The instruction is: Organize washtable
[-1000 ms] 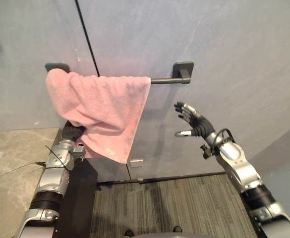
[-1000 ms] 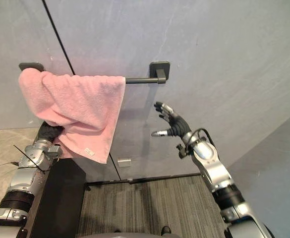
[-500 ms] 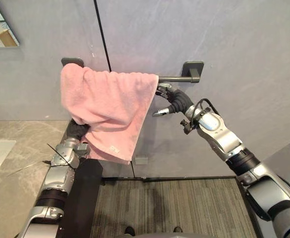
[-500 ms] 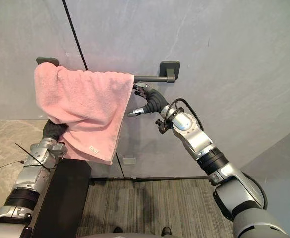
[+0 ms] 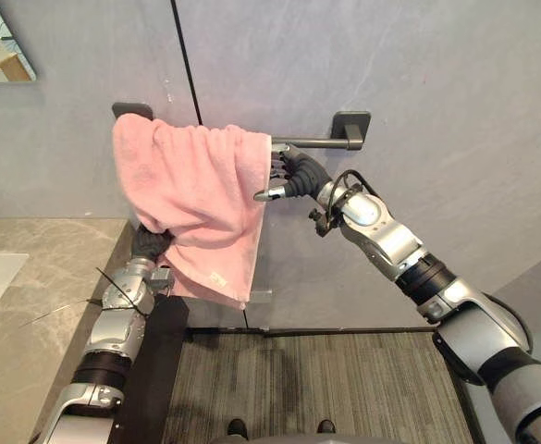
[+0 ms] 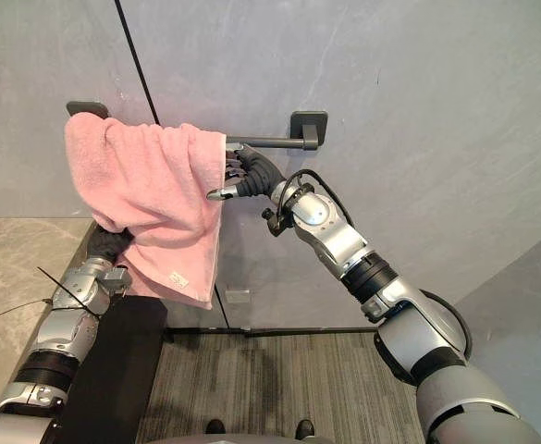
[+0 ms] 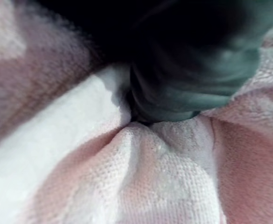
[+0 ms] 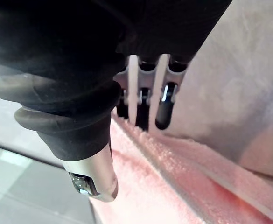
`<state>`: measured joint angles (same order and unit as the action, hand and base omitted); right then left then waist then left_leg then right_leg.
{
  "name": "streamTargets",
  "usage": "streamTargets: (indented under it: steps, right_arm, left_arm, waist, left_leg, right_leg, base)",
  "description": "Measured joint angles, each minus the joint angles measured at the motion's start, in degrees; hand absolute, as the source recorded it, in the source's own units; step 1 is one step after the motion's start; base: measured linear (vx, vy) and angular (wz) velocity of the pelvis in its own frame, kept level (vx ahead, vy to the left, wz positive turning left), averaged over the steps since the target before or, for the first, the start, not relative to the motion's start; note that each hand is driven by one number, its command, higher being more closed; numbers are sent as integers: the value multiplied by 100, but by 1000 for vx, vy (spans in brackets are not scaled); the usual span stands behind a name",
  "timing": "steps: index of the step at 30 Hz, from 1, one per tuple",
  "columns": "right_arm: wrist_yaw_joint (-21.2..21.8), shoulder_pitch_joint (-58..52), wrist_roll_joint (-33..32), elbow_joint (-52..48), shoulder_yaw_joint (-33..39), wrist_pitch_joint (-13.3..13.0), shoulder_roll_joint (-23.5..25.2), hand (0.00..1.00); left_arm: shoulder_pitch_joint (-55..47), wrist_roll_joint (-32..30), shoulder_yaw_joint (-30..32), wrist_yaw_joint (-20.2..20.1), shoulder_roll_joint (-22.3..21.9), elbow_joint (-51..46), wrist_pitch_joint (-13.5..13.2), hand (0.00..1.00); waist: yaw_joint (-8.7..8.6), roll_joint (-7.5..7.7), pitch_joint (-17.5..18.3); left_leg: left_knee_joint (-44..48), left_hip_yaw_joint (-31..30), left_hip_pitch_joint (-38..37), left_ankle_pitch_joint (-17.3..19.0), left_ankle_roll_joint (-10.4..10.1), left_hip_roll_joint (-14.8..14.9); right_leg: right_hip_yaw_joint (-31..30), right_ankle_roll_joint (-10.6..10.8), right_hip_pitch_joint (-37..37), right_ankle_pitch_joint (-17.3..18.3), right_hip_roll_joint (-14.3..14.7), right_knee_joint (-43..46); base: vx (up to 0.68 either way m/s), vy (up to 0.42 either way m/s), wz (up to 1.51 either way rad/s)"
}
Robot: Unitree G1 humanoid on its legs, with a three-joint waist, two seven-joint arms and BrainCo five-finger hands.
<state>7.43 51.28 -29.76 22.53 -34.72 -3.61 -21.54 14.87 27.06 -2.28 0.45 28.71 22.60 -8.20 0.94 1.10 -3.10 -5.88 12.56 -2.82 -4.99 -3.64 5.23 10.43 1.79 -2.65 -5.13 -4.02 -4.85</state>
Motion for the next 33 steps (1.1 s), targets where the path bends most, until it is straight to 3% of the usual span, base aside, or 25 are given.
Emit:
streamTargets:
  steps: [5,12,17,30,31,32,33]
  right_arm:
    - [-131,-121,-1,127,183,42,19,100]
    - [-353,-1575,14,-568,1527,30,217,100]
    - [-347,-2087,108,-884,2048,4,325,100]
    - [-336,-2480,273,-1046,2207,1,517,100]
    - [-336,-2480,282,-1046,2206,1,534,100]
    - [-336,-2478,282,-1046,2207,0,541,0]
    - [-336,-2481,282,-1046,2227,-2,540,0]
  left_arm:
    - [-1,-5,12,94,-109,-1,11,100]
    - [-24,-91,233,107,-187,-158,29,100]
    - [-32,-322,312,106,-381,-546,26,100]
    - [-384,-536,511,104,-681,-655,27,100]
    - [-411,-536,513,104,-681,-655,27,0]
    - [-442,-536,522,104,-681,-653,27,0]
    - [-492,-536,539,106,-681,-635,27,0]
  waist:
    - [7,-29,-4]
    - [17,-60,-4]
    - [11,-77,7]
    - [-6,-105,38]
    - [-4,-102,40]
    - [-2,-101,41]
    - [-4,-99,42]
  left_leg:
    - [-1,-41,35,-23,-19,24]
    - [1,-90,69,-24,-21,15]
    - [2,-145,67,-24,-21,-17]
    - [-2,-93,-6,-16,-26,-6]
    - [-2,-77,-4,-16,-27,-4]
    - [-2,-55,0,-16,-27,-3]
    - [-2,-35,4,-15,-27,-3]
  right_leg:
    - [41,-18,-3,-23,15,-33]
    - [89,-15,-4,-20,10,-49]
    - [149,16,-45,4,-11,-48]
    - [87,30,-79,41,-20,-28]
    - [75,30,-69,40,-19,-26]
    - [59,30,-54,40,-19,-21]
    - [44,31,-41,39,-21,-19]
  base:
    - [-32,-9,4]
    - [2,-3,3]
    - [20,2,7]
    - [-6,-1,-2]
    - [0,0,-6]
    - [3,-1,-8]
    - [5,-1,-7]
